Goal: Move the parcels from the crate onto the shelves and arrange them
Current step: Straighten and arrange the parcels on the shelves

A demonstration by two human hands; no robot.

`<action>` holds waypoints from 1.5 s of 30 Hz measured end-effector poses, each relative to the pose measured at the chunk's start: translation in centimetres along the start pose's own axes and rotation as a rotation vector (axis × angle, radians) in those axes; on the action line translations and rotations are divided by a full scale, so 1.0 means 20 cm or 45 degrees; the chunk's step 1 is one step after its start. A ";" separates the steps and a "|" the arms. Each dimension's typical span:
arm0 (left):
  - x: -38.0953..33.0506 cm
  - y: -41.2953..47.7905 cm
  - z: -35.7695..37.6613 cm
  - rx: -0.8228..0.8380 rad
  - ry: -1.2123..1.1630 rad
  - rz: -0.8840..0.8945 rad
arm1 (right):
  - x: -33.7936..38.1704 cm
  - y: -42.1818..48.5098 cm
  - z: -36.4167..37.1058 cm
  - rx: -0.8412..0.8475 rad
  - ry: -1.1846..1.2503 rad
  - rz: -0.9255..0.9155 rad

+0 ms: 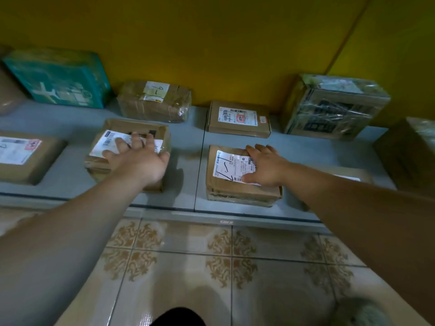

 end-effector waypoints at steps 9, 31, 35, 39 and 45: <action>0.14 0.12 0.06 -0.065 -0.035 0.080 | 0.04 0.16 -0.15 -0.150 0.245 0.121; 0.17 0.14 -0.03 -0.222 -0.046 -0.004 | 0.07 0.54 -0.17 -0.272 0.139 0.037; 0.16 0.18 0.01 -0.207 -0.075 0.031 | 0.20 0.65 -0.24 -0.296 0.128 -0.071; 0.16 0.17 0.04 -0.159 -0.077 0.045 | 0.12 0.79 -0.10 -0.124 -0.168 -0.072; 0.16 0.18 0.02 -0.133 -0.085 0.069 | 0.08 0.79 -0.09 -0.069 -0.112 0.018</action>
Point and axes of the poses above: each hand's wrist, its own y-axis towards the middle knuckle, its own z-axis out of the palm, x = y × z, the point moved 7 cm from there along y, towards the middle knuckle, and after that the axes turned 13 degrees about y, right-handed, at the moved point
